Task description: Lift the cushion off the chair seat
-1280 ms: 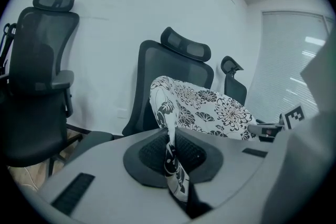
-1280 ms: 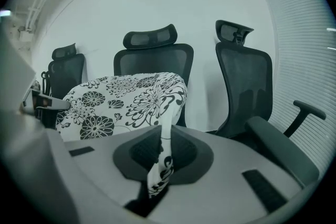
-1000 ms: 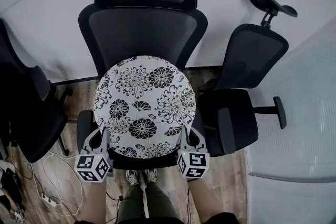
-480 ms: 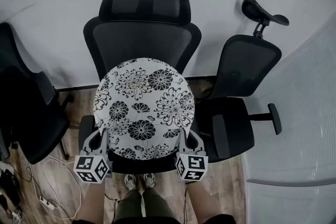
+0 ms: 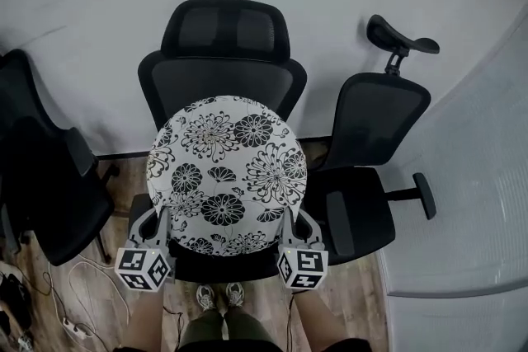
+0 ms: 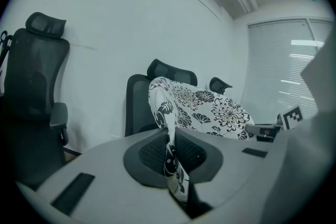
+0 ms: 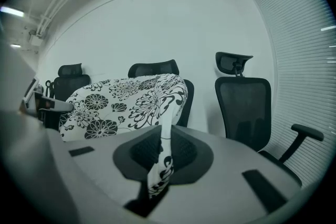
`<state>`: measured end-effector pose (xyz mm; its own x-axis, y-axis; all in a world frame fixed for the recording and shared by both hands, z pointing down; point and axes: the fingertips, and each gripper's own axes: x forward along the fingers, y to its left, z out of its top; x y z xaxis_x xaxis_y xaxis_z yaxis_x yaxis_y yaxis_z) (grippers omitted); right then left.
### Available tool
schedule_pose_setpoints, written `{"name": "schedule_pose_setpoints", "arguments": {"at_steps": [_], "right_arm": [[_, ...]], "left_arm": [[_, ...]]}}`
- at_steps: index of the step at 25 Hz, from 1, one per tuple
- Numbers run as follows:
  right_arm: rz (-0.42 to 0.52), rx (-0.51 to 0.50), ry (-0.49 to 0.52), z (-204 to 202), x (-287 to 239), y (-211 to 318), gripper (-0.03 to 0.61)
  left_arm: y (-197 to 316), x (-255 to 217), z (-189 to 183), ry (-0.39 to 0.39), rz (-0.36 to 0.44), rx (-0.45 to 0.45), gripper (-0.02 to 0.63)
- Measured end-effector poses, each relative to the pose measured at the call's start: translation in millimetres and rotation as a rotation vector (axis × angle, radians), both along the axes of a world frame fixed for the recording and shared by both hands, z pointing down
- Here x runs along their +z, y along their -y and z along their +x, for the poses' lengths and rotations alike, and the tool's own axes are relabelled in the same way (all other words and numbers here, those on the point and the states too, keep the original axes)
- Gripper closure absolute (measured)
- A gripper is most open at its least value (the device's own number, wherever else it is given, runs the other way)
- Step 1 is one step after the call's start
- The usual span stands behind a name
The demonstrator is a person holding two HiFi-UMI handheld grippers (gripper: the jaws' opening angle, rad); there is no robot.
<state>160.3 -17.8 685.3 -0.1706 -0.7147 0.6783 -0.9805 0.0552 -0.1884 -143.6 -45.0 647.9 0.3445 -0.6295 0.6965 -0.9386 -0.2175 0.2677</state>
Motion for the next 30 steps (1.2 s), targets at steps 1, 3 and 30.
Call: {"name": "schedule_pose_setpoints", "arguments": {"at_steps": [1, 3, 30], "right_arm": [[0.01, 0.0, -0.008, 0.0, 0.2, -0.7, 0.538], [0.027, 0.008, -0.009, -1.0, 0.2, -0.4, 0.538], [-0.102, -0.023, -0.055, 0.3, -27.0, 9.5, 0.538]], "left_arm": [[-1.2, 2.7, 0.4, -0.009, 0.008, 0.001, 0.586], [0.6, 2.9, 0.7, -0.012, 0.022, 0.01, 0.586], [8.8, -7.9, -1.7, -0.071, -0.105, -0.007, 0.586]]}}
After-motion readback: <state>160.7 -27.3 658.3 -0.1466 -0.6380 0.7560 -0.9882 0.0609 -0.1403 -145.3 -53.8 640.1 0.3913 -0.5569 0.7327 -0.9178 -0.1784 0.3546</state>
